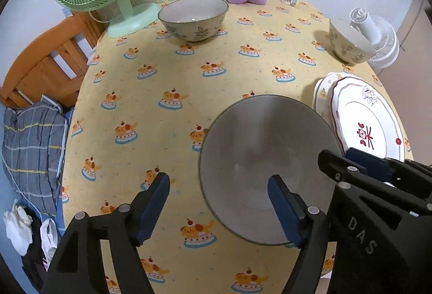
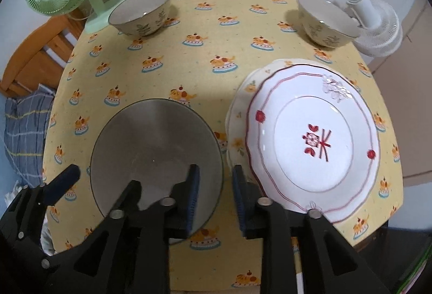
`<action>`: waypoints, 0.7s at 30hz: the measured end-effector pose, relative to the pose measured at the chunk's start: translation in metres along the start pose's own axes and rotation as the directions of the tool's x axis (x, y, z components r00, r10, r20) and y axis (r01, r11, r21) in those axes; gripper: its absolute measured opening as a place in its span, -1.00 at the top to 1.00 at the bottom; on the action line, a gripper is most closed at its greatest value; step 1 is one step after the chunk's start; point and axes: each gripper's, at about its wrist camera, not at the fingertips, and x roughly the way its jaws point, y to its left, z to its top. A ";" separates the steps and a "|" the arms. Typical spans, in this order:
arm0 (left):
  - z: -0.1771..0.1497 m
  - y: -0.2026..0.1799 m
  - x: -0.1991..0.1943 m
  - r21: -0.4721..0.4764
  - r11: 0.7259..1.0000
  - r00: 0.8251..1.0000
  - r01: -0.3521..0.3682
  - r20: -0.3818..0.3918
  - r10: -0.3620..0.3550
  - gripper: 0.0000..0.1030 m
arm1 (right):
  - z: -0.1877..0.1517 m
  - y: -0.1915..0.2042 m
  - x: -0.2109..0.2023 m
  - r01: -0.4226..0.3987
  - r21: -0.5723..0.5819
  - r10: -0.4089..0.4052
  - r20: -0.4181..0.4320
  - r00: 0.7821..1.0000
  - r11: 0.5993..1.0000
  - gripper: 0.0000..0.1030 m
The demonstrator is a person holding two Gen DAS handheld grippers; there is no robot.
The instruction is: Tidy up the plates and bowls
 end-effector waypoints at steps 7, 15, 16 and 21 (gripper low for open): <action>0.002 0.014 -0.013 0.035 0.999 0.998 0.031 0.056 -0.033 -0.74 | -0.003 0.000 -0.018 0.073 0.026 -0.075 0.066 0.995 0.997 -0.17; 0.028 0.024 -0.027 0.000 1.000 0.993 0.021 0.120 -0.021 -0.82 | 0.024 0.007 -0.035 0.068 -0.014 -0.066 0.119 0.991 0.998 -0.18; 0.032 0.025 -0.028 -0.007 1.000 0.992 0.017 0.126 -0.016 -0.83 | 0.029 0.008 -0.037 0.063 -0.020 -0.060 0.125 0.990 0.998 -0.20; 0.058 0.029 -0.031 -0.071 0.997 0.990 -0.001 0.143 0.011 -0.88 | 0.059 0.003 -0.040 0.010 -0.032 -0.005 0.157 0.988 0.999 -0.41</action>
